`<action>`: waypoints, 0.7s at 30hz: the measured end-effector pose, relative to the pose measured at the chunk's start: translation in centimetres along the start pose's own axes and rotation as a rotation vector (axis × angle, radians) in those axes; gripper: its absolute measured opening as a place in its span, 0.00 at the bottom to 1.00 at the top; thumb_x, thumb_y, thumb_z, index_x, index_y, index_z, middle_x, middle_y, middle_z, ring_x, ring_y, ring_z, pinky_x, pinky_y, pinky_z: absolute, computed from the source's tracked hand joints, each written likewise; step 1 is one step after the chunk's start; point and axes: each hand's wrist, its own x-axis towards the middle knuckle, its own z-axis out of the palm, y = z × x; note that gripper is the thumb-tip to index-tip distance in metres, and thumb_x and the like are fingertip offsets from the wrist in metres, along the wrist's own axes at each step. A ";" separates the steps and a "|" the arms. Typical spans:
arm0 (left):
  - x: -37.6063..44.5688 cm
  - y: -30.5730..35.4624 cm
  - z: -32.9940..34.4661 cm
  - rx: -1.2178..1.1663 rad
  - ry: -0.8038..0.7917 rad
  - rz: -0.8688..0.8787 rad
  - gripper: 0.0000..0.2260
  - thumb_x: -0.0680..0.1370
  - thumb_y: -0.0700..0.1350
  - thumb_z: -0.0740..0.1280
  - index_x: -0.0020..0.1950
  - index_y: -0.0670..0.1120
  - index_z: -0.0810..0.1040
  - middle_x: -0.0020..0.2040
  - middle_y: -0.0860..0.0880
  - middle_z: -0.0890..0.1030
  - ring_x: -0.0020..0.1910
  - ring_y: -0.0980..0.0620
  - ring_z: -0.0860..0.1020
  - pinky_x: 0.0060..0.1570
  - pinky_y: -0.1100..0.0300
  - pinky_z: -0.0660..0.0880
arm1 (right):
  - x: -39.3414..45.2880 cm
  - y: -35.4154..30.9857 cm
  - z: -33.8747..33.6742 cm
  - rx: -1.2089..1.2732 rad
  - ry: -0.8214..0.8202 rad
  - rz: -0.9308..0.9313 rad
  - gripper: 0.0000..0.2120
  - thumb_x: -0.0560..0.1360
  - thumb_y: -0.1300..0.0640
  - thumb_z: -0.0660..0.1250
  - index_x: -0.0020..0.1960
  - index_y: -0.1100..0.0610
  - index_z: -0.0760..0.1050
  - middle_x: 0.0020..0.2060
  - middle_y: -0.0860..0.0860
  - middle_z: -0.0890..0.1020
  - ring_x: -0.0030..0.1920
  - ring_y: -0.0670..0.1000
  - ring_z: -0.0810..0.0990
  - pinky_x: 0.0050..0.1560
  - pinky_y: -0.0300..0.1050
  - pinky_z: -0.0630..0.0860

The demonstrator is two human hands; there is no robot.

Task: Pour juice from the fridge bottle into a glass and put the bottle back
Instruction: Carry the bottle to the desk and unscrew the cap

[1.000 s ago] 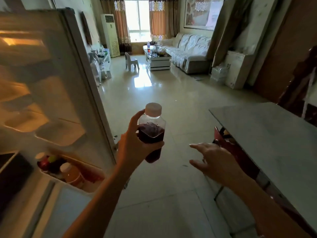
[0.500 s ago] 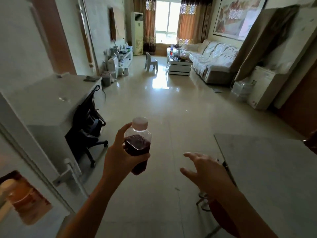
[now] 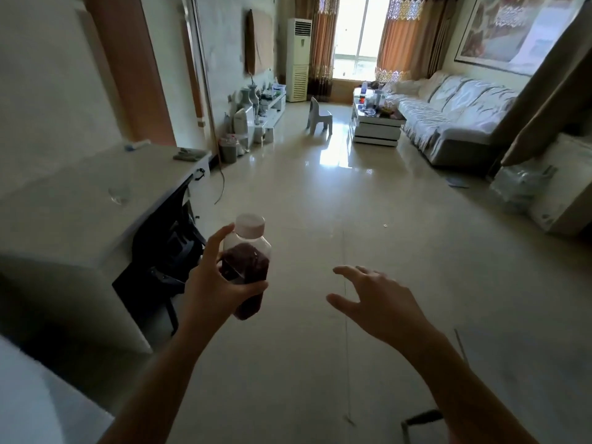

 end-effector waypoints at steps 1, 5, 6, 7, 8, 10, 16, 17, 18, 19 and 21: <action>1.4 -0.3 0.7 -0.002 0.005 -0.009 0.46 0.55 0.47 0.81 0.67 0.62 0.62 0.61 0.44 0.76 0.54 0.49 0.77 0.54 0.49 0.75 | 1.7 0.7 0.1 0.020 -0.002 -0.005 0.26 0.74 0.38 0.60 0.70 0.44 0.63 0.66 0.45 0.73 0.63 0.50 0.73 0.59 0.49 0.72; 7.0 -2.7 3.5 -0.034 0.068 -0.068 0.46 0.53 0.55 0.79 0.67 0.63 0.62 0.60 0.48 0.76 0.56 0.47 0.78 0.56 0.44 0.76 | 9.1 3.0 1.3 0.105 -0.021 -0.045 0.26 0.74 0.37 0.59 0.69 0.44 0.64 0.65 0.45 0.74 0.59 0.48 0.75 0.57 0.49 0.75; 8.4 -3.3 4.3 -0.025 0.093 -0.079 0.46 0.53 0.55 0.79 0.67 0.63 0.62 0.60 0.48 0.76 0.57 0.48 0.77 0.56 0.45 0.76 | 11.3 3.4 1.8 0.119 -0.031 -0.061 0.26 0.74 0.36 0.59 0.68 0.43 0.64 0.65 0.45 0.74 0.58 0.47 0.76 0.56 0.49 0.75; 9.9 -4.0 5.1 -0.013 0.118 -0.089 0.46 0.54 0.54 0.80 0.67 0.63 0.62 0.61 0.48 0.76 0.57 0.48 0.77 0.56 0.46 0.76 | 13.6 3.8 2.3 0.128 -0.042 -0.083 0.25 0.73 0.36 0.59 0.68 0.43 0.64 0.64 0.44 0.75 0.56 0.47 0.77 0.55 0.48 0.76; 11.3 -4.7 5.8 0.000 0.145 -0.100 0.46 0.54 0.53 0.80 0.67 0.63 0.62 0.61 0.48 0.76 0.57 0.49 0.77 0.56 0.49 0.75 | 16.0 4.1 2.7 0.130 -0.055 -0.112 0.25 0.73 0.36 0.59 0.68 0.43 0.65 0.64 0.44 0.75 0.56 0.47 0.77 0.55 0.48 0.76; 14.3 -6.0 6.9 0.027 0.196 -0.135 0.46 0.56 0.49 0.81 0.68 0.61 0.61 0.61 0.49 0.76 0.56 0.51 0.76 0.56 0.53 0.73 | 21.1 4.5 3.3 0.116 -0.093 -0.180 0.25 0.73 0.36 0.59 0.68 0.43 0.65 0.64 0.44 0.75 0.59 0.47 0.76 0.56 0.48 0.75; 22.7 -9.5 8.0 0.116 0.386 -0.252 0.45 0.58 0.46 0.81 0.68 0.62 0.61 0.59 0.56 0.75 0.58 0.52 0.76 0.58 0.52 0.73 | 35.6 2.5 4.3 0.045 -0.246 -0.451 0.24 0.75 0.36 0.56 0.69 0.44 0.64 0.66 0.44 0.73 0.64 0.49 0.71 0.61 0.49 0.69; 24.0 -10.1 7.8 0.124 0.412 -0.271 0.44 0.58 0.46 0.81 0.67 0.63 0.61 0.59 0.56 0.75 0.58 0.51 0.76 0.58 0.50 0.74 | 37.8 1.8 4.5 0.036 -0.263 -0.495 0.24 0.75 0.36 0.55 0.69 0.44 0.64 0.66 0.44 0.73 0.64 0.49 0.71 0.61 0.49 0.69; 25.2 -10.8 7.6 0.137 0.433 -0.294 0.44 0.58 0.47 0.81 0.67 0.63 0.61 0.59 0.55 0.75 0.58 0.51 0.76 0.58 0.49 0.74 | 39.8 1.1 4.7 0.028 -0.277 -0.533 0.24 0.76 0.37 0.55 0.68 0.44 0.64 0.66 0.44 0.73 0.64 0.49 0.71 0.62 0.49 0.69; 26.4 -11.4 7.3 0.154 0.455 -0.317 0.44 0.58 0.47 0.81 0.67 0.62 0.61 0.59 0.54 0.76 0.57 0.52 0.76 0.58 0.49 0.74 | 41.7 0.3 4.9 0.025 -0.289 -0.565 0.24 0.76 0.37 0.55 0.68 0.45 0.64 0.66 0.45 0.73 0.64 0.49 0.71 0.62 0.49 0.69; 28.8 -12.8 6.4 0.183 0.510 -0.353 0.44 0.58 0.48 0.81 0.68 0.62 0.61 0.57 0.56 0.76 0.56 0.54 0.76 0.58 0.50 0.74 | 45.6 -1.4 5.4 0.034 -0.302 -0.628 0.24 0.76 0.37 0.55 0.68 0.45 0.64 0.65 0.44 0.74 0.63 0.49 0.71 0.62 0.49 0.69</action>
